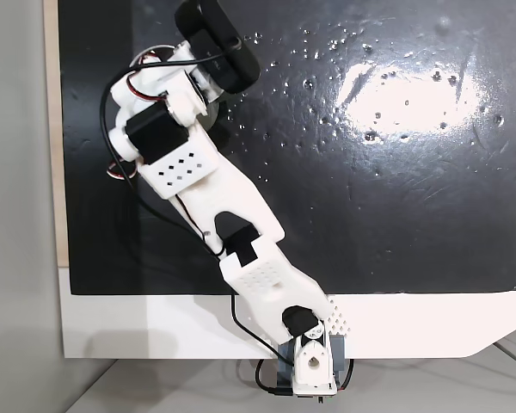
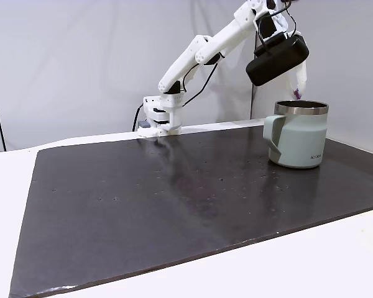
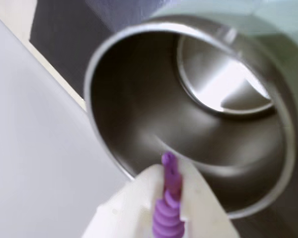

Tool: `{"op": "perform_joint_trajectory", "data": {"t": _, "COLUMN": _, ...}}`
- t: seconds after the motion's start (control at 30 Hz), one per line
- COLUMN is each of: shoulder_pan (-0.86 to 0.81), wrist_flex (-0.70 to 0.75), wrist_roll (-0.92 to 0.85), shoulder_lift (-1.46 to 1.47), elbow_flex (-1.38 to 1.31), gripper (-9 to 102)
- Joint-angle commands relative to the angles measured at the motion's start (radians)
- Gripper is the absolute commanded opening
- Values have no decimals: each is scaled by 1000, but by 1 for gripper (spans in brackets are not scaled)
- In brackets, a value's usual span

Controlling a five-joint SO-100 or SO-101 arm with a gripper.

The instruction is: Grasp a pengrip and put it in the cup.

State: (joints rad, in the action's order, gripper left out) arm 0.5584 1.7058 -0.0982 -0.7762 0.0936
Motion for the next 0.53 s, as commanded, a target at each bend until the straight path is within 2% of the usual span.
{"op": "perform_joint_trajectory", "data": {"t": 0.0, "shoulder_pan": 3, "wrist_flex": -18, "wrist_roll": 12, "shoulder_lift": -18, "elbow_flex": -51, "gripper": 9}}
{"op": "perform_joint_trajectory", "data": {"t": 0.1, "shoulder_pan": -6, "wrist_flex": -6, "wrist_roll": 15, "shoulder_lift": -18, "elbow_flex": -58, "gripper": 23}}
{"op": "perform_joint_trajectory", "data": {"t": 0.5, "shoulder_pan": -31, "wrist_flex": 26, "wrist_roll": 9, "shoulder_lift": -15, "elbow_flex": -64, "gripper": 24}}
